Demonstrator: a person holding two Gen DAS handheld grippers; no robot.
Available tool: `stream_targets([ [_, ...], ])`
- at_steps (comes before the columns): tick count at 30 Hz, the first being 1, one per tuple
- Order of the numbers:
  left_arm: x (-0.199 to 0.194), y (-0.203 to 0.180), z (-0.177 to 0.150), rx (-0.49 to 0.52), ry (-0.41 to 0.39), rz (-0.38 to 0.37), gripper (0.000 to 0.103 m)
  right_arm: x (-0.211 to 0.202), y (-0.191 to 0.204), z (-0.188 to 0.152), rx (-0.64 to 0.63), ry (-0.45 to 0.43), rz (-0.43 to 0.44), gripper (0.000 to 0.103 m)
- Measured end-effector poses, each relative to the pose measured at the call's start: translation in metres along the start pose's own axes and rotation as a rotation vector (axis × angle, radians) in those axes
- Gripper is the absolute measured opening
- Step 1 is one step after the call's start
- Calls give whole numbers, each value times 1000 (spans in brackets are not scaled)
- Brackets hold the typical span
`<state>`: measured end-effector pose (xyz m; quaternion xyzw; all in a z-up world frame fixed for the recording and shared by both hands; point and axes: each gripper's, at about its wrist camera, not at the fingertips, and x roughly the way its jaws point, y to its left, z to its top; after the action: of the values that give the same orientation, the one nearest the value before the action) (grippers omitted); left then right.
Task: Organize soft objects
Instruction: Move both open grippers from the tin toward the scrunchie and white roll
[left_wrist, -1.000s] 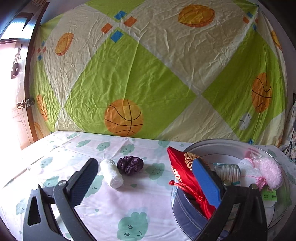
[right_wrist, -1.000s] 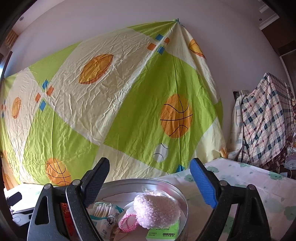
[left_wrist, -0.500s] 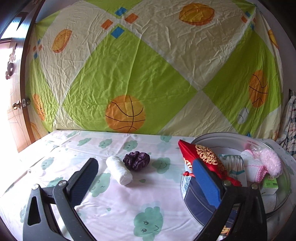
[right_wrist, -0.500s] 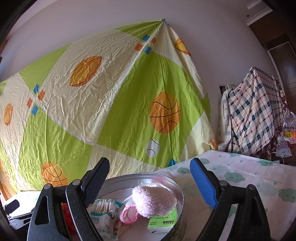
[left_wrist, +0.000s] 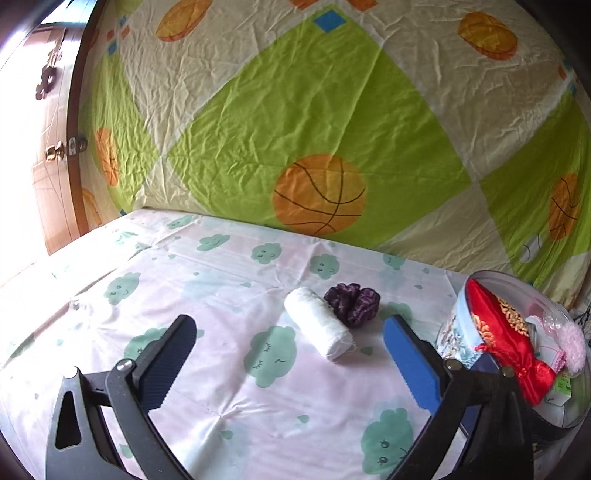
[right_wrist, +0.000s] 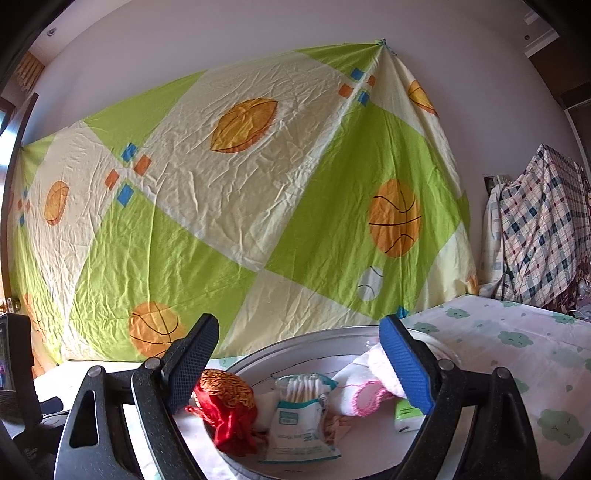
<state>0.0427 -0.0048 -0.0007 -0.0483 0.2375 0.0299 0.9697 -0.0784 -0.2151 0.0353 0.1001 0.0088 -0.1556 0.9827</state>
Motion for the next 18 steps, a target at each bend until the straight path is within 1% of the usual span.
stream_targets([
  [3,15,16,2,-43,55,13,102,1,16,-4,6,10,27,90],
  [5,25,20,4,-45,87,19,102,4,26,-7,11,24,47,90],
  [9,48,13,9,8,145,9,102,5,39,-9,-17,37,86,90],
  [13,76,-5,14,53,222,5,102,2,33,-9,19,26,104,90],
  [16,98,-17,14,92,300,23,102,5,32,-10,30,51,117,90],
  [18,113,-18,12,99,365,38,102,7,34,-10,25,63,128,90],
])
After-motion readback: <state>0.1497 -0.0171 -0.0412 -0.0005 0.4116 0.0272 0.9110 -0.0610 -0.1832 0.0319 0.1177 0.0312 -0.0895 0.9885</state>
